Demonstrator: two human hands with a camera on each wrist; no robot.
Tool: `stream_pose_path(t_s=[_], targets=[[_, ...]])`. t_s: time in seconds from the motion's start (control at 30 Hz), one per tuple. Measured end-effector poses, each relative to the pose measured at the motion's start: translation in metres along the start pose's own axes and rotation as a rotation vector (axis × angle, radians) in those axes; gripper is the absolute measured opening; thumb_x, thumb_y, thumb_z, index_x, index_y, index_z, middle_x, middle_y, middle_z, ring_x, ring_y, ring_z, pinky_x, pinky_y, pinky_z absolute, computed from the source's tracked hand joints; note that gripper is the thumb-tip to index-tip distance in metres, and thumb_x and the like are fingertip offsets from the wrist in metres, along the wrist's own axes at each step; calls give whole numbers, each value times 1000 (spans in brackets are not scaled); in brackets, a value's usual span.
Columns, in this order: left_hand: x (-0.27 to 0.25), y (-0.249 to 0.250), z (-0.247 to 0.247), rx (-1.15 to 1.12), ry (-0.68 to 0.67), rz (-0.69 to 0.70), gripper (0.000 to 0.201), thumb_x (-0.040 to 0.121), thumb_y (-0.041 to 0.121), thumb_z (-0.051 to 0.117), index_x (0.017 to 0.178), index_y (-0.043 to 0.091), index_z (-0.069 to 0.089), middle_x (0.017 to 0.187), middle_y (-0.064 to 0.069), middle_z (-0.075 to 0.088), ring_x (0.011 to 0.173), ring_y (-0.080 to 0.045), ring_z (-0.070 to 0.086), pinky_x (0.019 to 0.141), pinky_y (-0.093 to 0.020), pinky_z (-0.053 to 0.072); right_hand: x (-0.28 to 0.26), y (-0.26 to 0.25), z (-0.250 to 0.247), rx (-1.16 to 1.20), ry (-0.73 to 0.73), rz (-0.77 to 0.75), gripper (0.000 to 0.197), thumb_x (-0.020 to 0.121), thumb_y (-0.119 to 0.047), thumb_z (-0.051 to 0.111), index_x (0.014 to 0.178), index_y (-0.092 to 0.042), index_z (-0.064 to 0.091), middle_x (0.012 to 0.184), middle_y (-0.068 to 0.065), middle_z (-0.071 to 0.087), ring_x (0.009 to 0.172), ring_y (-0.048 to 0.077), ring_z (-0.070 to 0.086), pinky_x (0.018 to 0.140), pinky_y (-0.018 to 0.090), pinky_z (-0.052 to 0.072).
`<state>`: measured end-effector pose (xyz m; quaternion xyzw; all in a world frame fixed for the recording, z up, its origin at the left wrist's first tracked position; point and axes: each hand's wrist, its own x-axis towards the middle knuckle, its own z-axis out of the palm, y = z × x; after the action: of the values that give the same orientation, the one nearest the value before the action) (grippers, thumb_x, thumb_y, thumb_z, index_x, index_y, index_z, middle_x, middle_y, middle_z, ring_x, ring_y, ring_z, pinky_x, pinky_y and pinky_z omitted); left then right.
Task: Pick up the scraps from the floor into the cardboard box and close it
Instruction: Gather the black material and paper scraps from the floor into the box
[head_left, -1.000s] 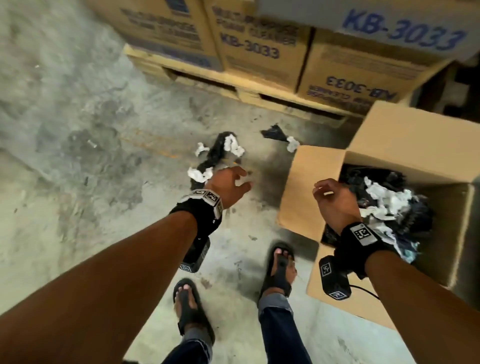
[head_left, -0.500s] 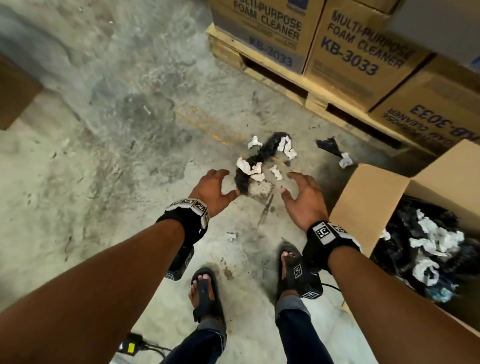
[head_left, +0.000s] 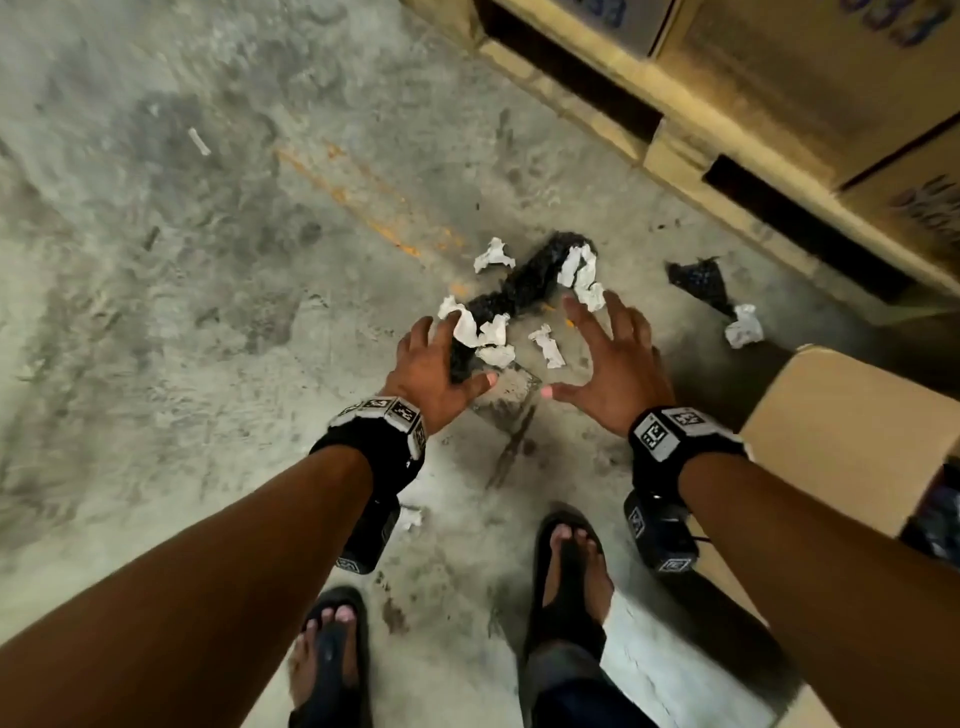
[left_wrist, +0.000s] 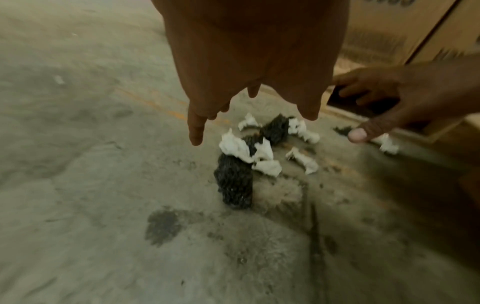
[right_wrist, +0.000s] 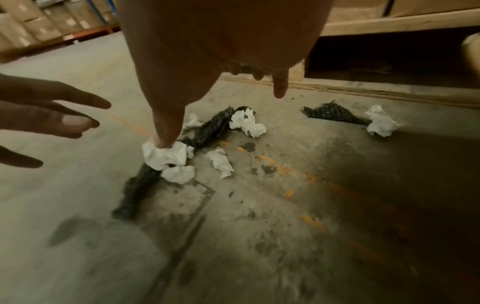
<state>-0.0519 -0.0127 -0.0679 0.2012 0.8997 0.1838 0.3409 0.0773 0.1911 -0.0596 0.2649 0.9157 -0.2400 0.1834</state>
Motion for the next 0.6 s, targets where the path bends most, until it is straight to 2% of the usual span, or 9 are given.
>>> stream_pose_path(t_s=[0.13, 0.2, 0.3, 0.4, 0.5, 0.53, 0.6], targets=[[43, -20, 43, 0, 15, 8, 102, 74, 64, 68, 155, 30, 15, 162, -17, 5, 148, -40, 5, 119, -51, 18, 57, 24, 26, -165, -34, -102, 126, 61, -58, 86, 151, -55, -2, 166, 7, -12, 150, 43, -2, 112, 70, 20], [59, -26, 57, 60, 59, 63, 100, 74, 71, 62, 154, 40, 11, 163, -17, -3, 148, -43, 1, 118, -58, 17, 82, 27, 32, -257, -34, -182, 132, 57, -60, 87, 150, -56, -6, 165, 8, -21, 150, 46, -6, 110, 75, 17], [85, -32, 77, 121, 76, 138, 88, 75, 80, 48, 147, 59, 3, 163, -10, -18, 148, -43, -9, 115, -63, 11, 127, 31, 39, -375, -48, -267, 139, 50, -70, 84, 148, -58, -15, 161, 8, -32, 148, 49, -16, 106, 81, 10], [101, -34, 93, 193, 67, 145, 85, 74, 82, 47, 145, 62, 5, 163, -7, -21, 148, -41, -13, 113, -63, 10, 159, 36, 40, -418, -101, -297, 137, 47, -83, 75, 144, -62, -19, 159, 6, -38, 145, 50, -23, 102, 84, 3], [108, -36, 102, 244, 135, 128, 64, 81, 72, 51, 139, 54, 30, 162, -7, 1, 147, -41, -2, 110, -61, 15, 170, 45, 45, -417, -175, -310, 116, 55, -92, 60, 144, -66, -9, 163, 0, -29, 147, 48, -18, 103, 82, 4], [108, -36, 104, 233, 155, 130, 57, 84, 67, 52, 136, 49, 36, 160, -7, 9, 145, -41, 4, 108, -60, 18, 169, 48, 47, -412, -188, -318, 105, 61, -91, 56, 146, -64, 1, 166, -1, -20, 149, 47, -12, 104, 80, 8], [108, -33, 105, 213, 175, 159, 50, 89, 54, 55, 134, 35, 43, 153, -9, 22, 136, -41, 19, 105, -56, 28, 163, 54, 52, -364, -132, -336, 80, 76, -82, 53, 147, -54, 28, 166, 5, 8, 147, 44, 11, 107, 72, 22]])
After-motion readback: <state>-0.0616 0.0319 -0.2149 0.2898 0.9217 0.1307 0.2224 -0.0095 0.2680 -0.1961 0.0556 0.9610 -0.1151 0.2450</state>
